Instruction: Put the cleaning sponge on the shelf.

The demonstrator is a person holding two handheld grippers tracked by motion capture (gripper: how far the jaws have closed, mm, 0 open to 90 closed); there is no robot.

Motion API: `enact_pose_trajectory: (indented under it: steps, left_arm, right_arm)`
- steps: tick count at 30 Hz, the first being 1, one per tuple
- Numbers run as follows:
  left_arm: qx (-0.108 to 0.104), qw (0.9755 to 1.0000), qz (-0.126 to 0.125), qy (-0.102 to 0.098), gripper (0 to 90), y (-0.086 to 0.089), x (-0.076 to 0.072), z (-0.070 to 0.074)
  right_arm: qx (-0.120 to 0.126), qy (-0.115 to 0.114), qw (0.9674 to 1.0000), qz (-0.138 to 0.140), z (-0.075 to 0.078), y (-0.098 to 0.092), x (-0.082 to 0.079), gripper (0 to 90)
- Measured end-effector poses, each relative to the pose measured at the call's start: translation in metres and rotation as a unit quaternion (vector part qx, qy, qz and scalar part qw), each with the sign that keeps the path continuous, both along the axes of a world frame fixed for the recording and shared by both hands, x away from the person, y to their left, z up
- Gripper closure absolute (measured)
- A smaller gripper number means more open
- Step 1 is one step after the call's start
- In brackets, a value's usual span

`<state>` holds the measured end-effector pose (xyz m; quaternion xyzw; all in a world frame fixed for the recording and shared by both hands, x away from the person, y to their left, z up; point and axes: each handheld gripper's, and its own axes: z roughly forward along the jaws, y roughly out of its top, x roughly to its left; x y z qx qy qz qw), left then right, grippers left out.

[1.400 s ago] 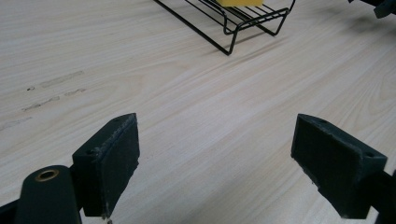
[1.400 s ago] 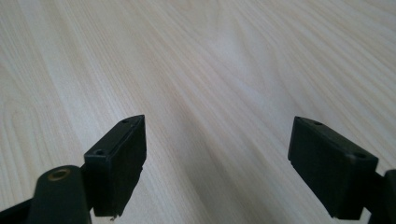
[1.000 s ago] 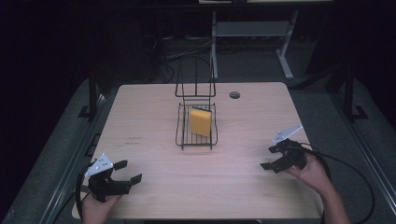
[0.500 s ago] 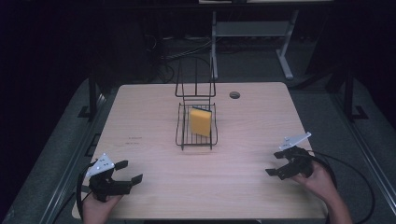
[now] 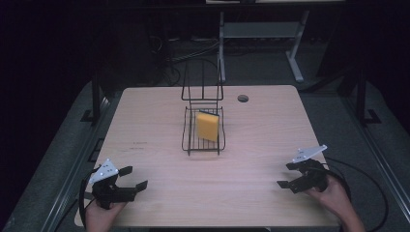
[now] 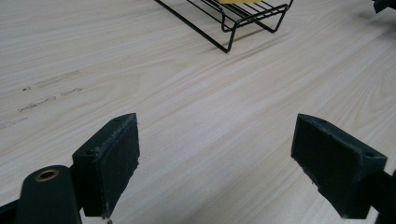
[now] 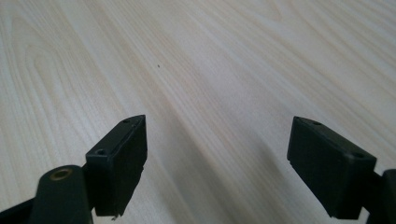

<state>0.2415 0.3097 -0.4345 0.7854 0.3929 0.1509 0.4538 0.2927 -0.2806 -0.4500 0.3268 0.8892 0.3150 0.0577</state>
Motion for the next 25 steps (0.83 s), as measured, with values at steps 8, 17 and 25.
enact_pose_trajectory:
  steps: [8, 17, 25]
  left_arm:
    - [-0.001, 1.0000, 0.000, 0.000, 14.7, 0.000, 0.000, 0.000]
    - [0.000, 1.0000, 0.000, 0.001, 14.7, 0.000, 0.001, 0.000]
    - [0.000, 1.0000, 0.000, 0.004, 14.7, 0.000, 0.003, -0.002]
  right_arm:
    - [0.003, 0.000, 1.0000, -0.007, -0.004, -0.004, -0.009, 19.3]
    - [0.007, -0.007, 0.9999, -0.009, -0.006, -0.005, -0.020, 19.3]
    - [0.021, -0.024, 0.9994, -0.011, -0.001, 0.002, -0.036, 18.4]
